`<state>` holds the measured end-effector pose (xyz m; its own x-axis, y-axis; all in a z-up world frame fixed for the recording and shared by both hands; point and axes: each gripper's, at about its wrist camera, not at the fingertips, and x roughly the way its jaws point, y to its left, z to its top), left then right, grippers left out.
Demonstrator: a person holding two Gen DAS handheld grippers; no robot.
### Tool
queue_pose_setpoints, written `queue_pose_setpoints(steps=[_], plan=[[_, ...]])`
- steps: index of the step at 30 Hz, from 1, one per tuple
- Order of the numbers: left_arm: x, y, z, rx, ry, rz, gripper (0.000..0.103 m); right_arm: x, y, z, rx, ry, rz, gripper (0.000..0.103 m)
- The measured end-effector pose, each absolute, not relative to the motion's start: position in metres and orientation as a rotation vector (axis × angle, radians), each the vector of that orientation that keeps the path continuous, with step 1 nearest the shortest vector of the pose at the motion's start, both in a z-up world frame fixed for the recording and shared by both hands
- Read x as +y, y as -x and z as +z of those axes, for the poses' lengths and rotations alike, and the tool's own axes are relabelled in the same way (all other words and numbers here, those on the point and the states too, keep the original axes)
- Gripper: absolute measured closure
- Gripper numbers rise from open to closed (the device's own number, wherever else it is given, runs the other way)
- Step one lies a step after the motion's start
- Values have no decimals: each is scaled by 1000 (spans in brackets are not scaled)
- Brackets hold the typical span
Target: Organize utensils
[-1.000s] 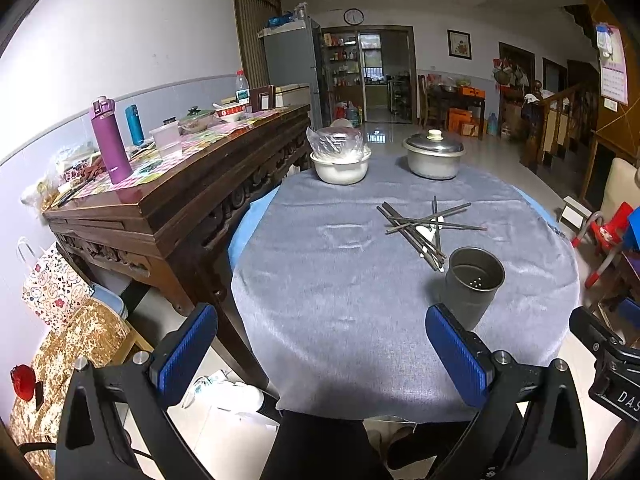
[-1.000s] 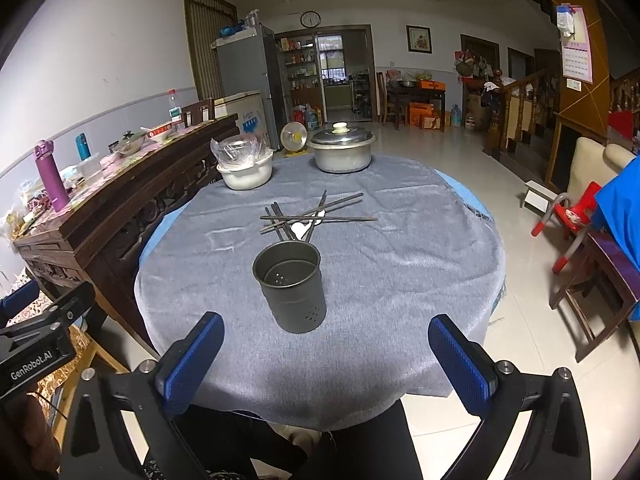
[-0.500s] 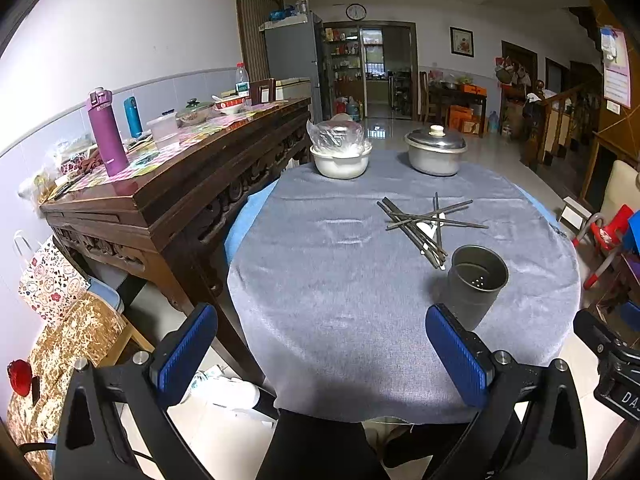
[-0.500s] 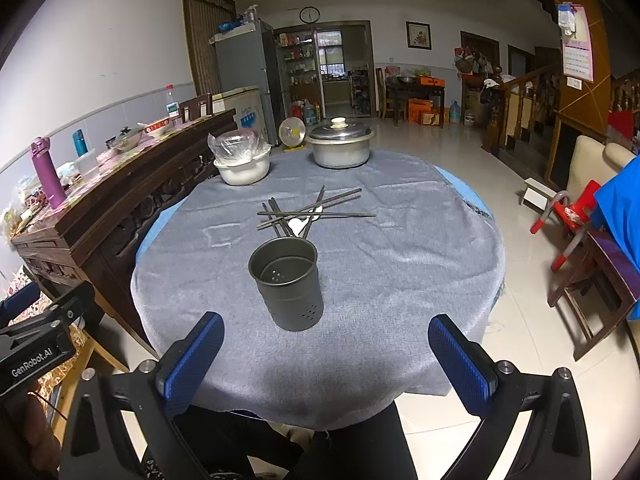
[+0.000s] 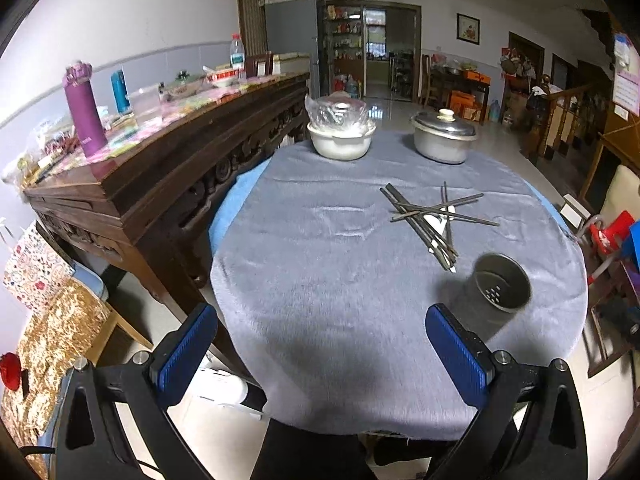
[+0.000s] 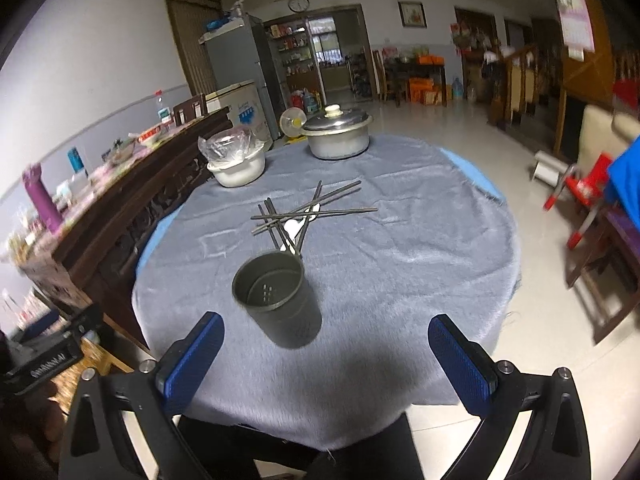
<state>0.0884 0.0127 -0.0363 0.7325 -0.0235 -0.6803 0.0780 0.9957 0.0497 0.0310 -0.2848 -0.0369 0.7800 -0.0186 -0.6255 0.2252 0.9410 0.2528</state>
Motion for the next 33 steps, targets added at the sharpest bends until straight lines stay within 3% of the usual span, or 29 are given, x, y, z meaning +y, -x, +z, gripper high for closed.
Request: queue_pose_setpoints(steps=[10, 16, 20, 23, 33], plan=[[8, -197, -71, 872, -48, -123, 0, -369, -165, -67, 801, -623, 58, 6], [-3, -252, -87, 894, -58, -143, 1, -402, -245, -130, 923, -874, 103, 25], [-7, -283, -97, 895, -84, -160, 13, -414, -283, -166, 977, -978, 94, 40], [-13, -303, -99, 880, -62, -211, 23, -422, -302, -192, 1014, -1049, 67, 41], [-56, -372, -109, 868, 1, -381, 24, -444, -334, -240, 1051, -1230, -34, 57]])
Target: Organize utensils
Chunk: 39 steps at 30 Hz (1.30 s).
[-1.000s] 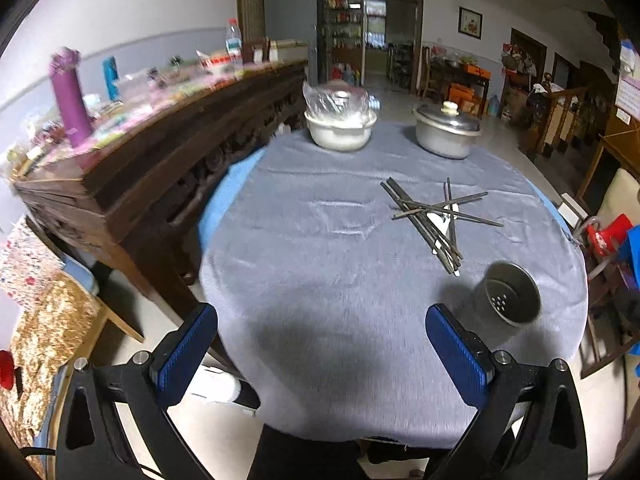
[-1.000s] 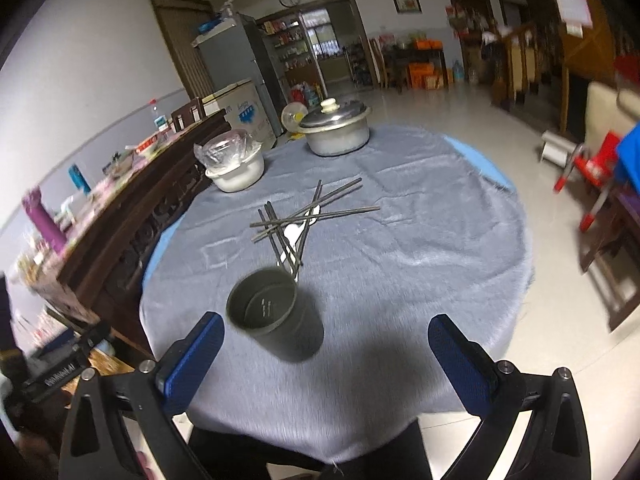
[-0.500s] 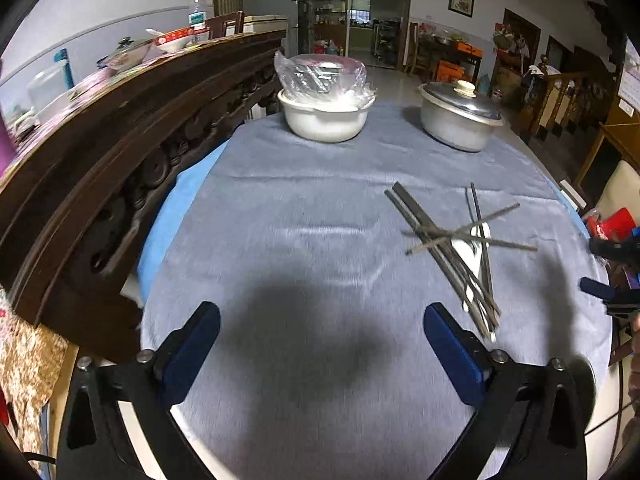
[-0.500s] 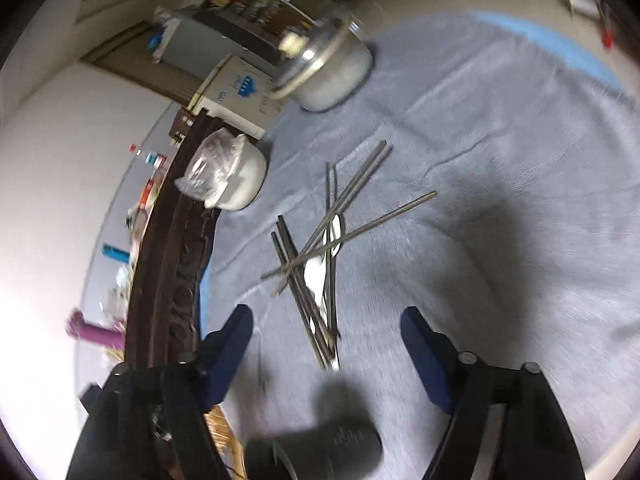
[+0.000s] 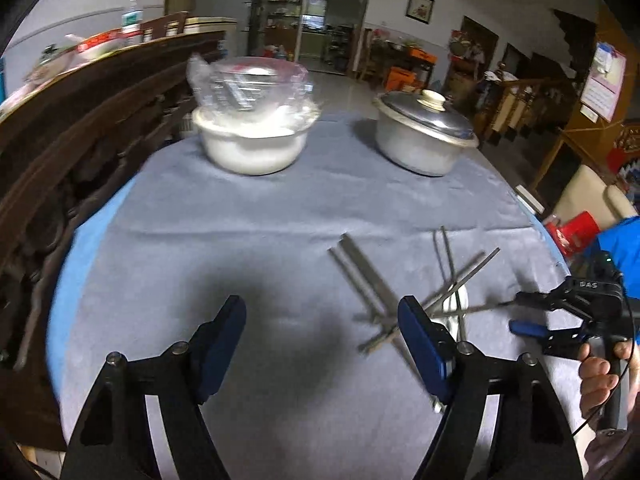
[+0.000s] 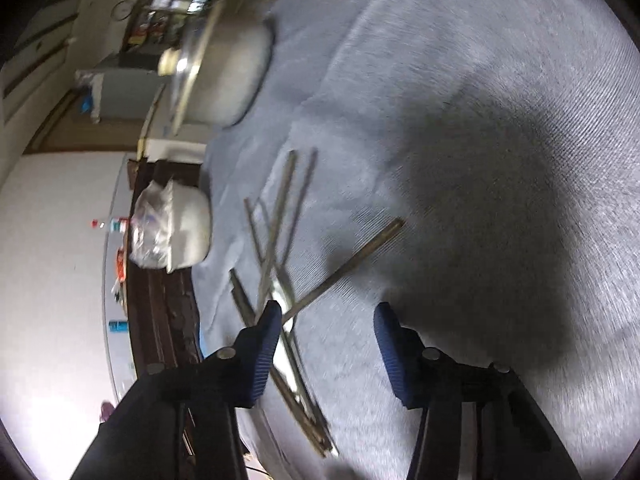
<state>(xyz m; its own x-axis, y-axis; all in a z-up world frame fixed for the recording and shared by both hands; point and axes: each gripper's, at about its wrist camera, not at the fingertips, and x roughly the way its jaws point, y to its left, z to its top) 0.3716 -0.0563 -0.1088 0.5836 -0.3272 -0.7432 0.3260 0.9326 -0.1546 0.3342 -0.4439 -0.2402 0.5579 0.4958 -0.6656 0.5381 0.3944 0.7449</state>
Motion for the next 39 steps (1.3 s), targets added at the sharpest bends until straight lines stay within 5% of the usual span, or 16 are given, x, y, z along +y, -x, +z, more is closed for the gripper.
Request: queue_pose_setpoints(steps=[4, 14, 23, 33, 35, 39], plan=[[-77, -386, -121, 899, -17, -456, 24, -448, -350, -239, 1034, -1253, -54, 58], [-103, -381, -156, 1020, -58, -634, 24, -440, -399, -218, 1089, -1048, -196, 91], [-110, -386, -133, 961, -126, -633, 27, -440, -400, -213, 1027, -954, -164, 97], [-185, -410, -153, 1069, -285, -749, 27, -460, -375, -223, 1007, -1091, -103, 94], [-189, -413, -162, 1109, -284, -752, 38, -464, -372, -225, 1008, -1125, -87, 92], [-180, -410, -171, 1181, -184, -797, 73, -464, -375, -225, 1016, -1151, -65, 67]])
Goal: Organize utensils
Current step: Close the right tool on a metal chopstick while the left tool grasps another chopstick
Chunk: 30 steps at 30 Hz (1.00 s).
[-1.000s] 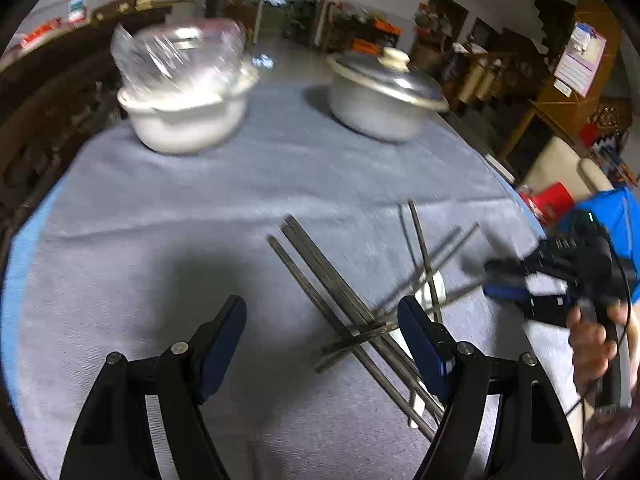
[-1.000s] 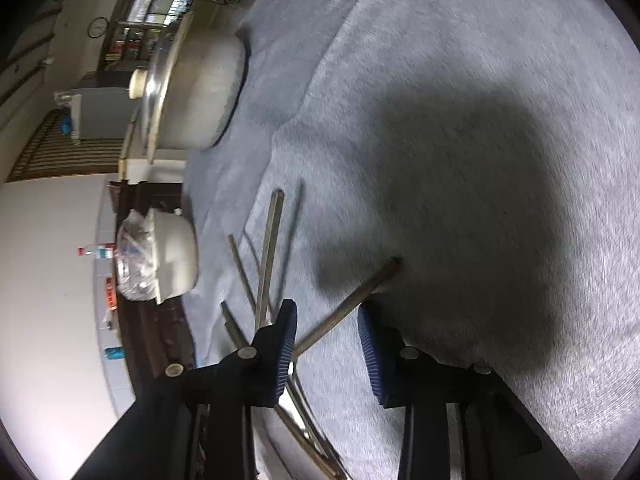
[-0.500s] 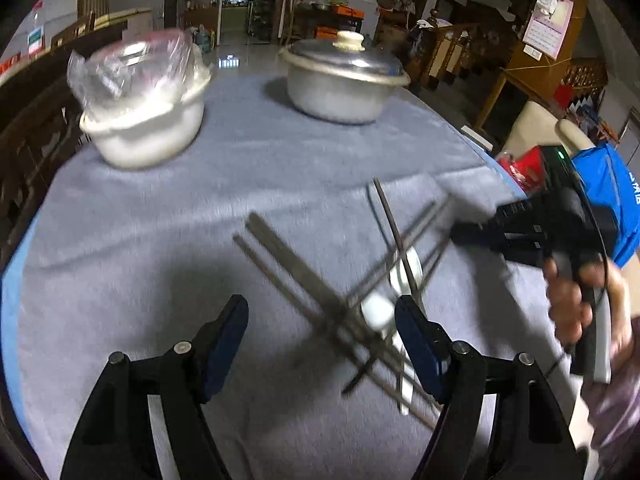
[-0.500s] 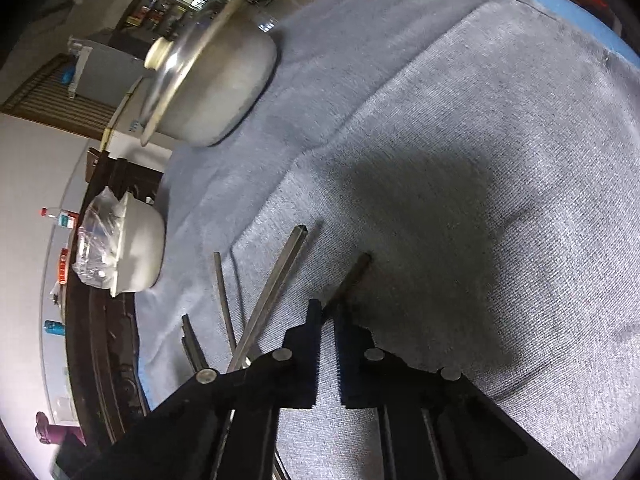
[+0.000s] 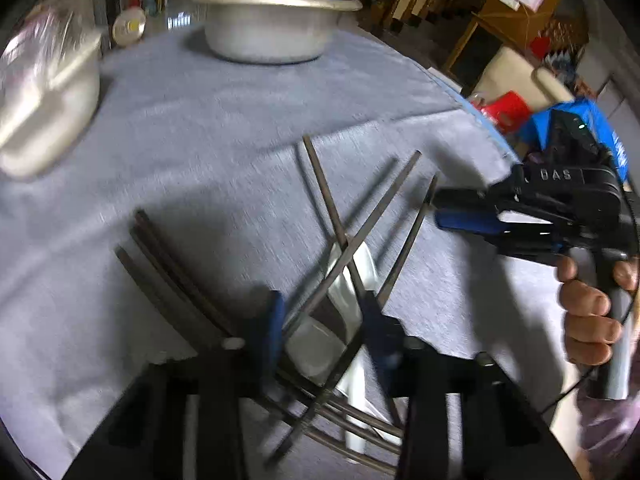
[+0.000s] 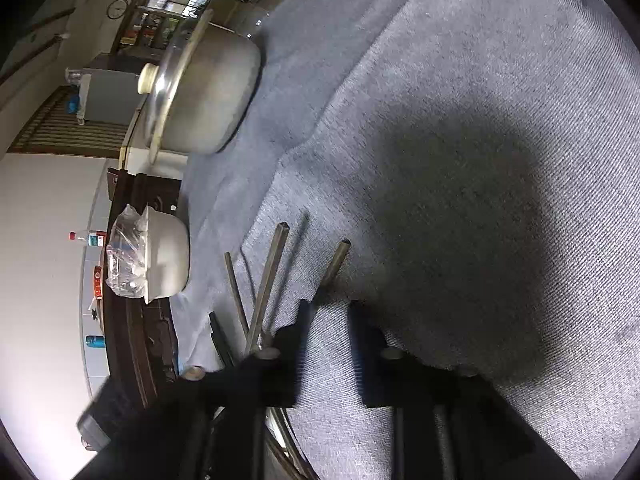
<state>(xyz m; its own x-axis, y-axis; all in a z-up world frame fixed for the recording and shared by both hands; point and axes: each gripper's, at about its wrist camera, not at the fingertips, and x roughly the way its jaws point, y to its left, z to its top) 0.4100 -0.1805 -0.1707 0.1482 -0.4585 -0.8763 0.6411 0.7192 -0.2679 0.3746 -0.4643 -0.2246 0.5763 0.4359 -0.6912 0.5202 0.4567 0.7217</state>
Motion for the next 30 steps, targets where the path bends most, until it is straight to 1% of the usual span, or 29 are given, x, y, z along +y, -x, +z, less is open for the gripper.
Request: queue_pose_setpoints(steps=[1, 2, 5, 7, 9, 11, 12, 13, 15, 16, 17, 20, 23, 24, 26, 30], plan=[[-178, -407, -172, 1190, -174, -797, 82, -463, -377, -223, 1013, -1152, -63, 64], [-175, -403, -172, 1188, -169, -794, 84, -462, -378, -222, 1010, -1151, -68, 60], [-162, -393, -170, 1208, -85, -811, 90, -455, -389, -215, 1019, -1092, -119, 60], [-151, -387, -169, 1242, -7, -811, 90, -449, -397, -212, 1032, -1045, -111, 64], [-145, -379, -168, 1243, 9, -803, 90, -440, -407, -214, 1068, -1008, -94, 75], [-143, -372, -164, 1224, -27, -788, 90, -434, -412, -210, 1079, -946, -111, 79], [-143, -371, -160, 1205, -45, -784, 90, -431, -415, -208, 1088, -902, -124, 83], [-144, -371, -157, 1193, -55, -780, 88, -428, -417, -208, 1096, -872, -129, 86], [-146, -377, -152, 1173, -58, -748, 78, -419, -423, -203, 1120, -778, -140, 88], [-148, -382, -150, 1173, -43, -739, 64, -417, -425, -201, 1130, -746, -146, 88], [-152, -386, -148, 1173, -28, -736, 53, -415, -426, -200, 1137, -721, -150, 87], [-168, -394, -147, 1153, -43, -715, 52, -409, -429, -196, 1150, -657, -164, 87], [-179, -392, -150, 1130, -142, -683, 52, -403, -430, -194, 1145, -608, -163, 88], [-181, -390, -153, 1134, -168, -675, 52, -402, -430, -194, 1147, -584, -163, 90], [-169, -386, -152, 1123, -162, -674, 52, -399, -431, -193, 1145, -544, -157, 90], [-127, -398, -154, 1143, -80, -593, 52, -392, -427, -191, 1133, -459, -168, 95]])
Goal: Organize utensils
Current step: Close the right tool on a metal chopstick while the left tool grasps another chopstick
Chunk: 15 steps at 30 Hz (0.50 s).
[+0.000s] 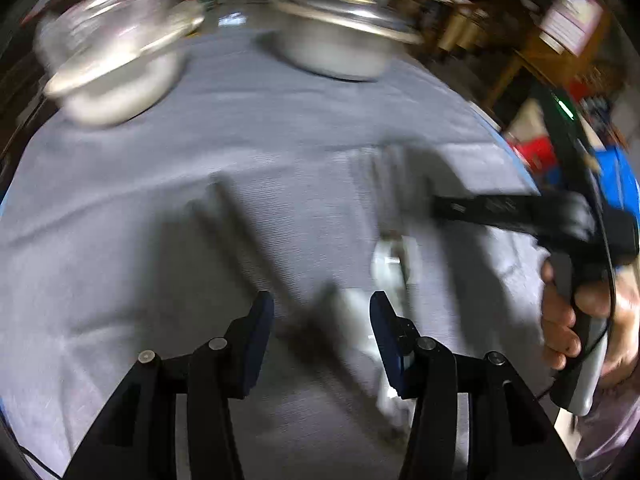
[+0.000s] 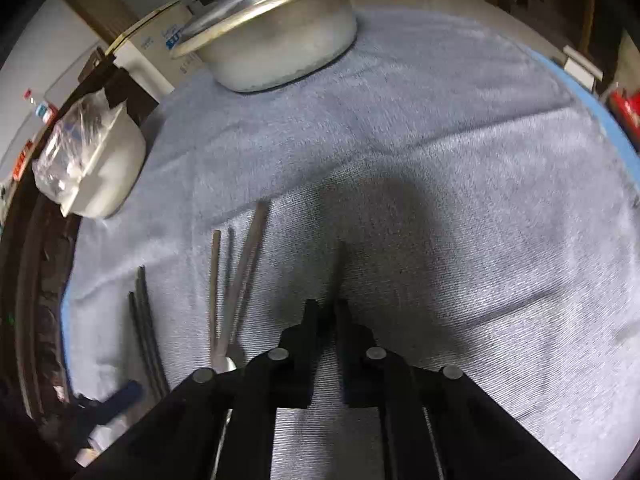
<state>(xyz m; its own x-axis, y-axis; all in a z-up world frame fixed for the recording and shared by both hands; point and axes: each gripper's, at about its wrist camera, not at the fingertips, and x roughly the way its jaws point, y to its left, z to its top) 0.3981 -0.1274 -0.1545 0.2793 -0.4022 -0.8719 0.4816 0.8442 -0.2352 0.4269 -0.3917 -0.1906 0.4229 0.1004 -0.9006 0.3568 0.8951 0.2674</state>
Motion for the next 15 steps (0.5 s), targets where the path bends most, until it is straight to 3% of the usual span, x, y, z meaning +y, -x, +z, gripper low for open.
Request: queue_pose_setpoints(steps=[6, 15], plan=[[-85, -434, -154, 1189, -5, -446, 52, -379, -422, -187, 1159, -356, -159, 96], [-100, -469, -173, 1258, -28, -280, 52, -387, -421, -187, 1192, -373, -130, 95]])
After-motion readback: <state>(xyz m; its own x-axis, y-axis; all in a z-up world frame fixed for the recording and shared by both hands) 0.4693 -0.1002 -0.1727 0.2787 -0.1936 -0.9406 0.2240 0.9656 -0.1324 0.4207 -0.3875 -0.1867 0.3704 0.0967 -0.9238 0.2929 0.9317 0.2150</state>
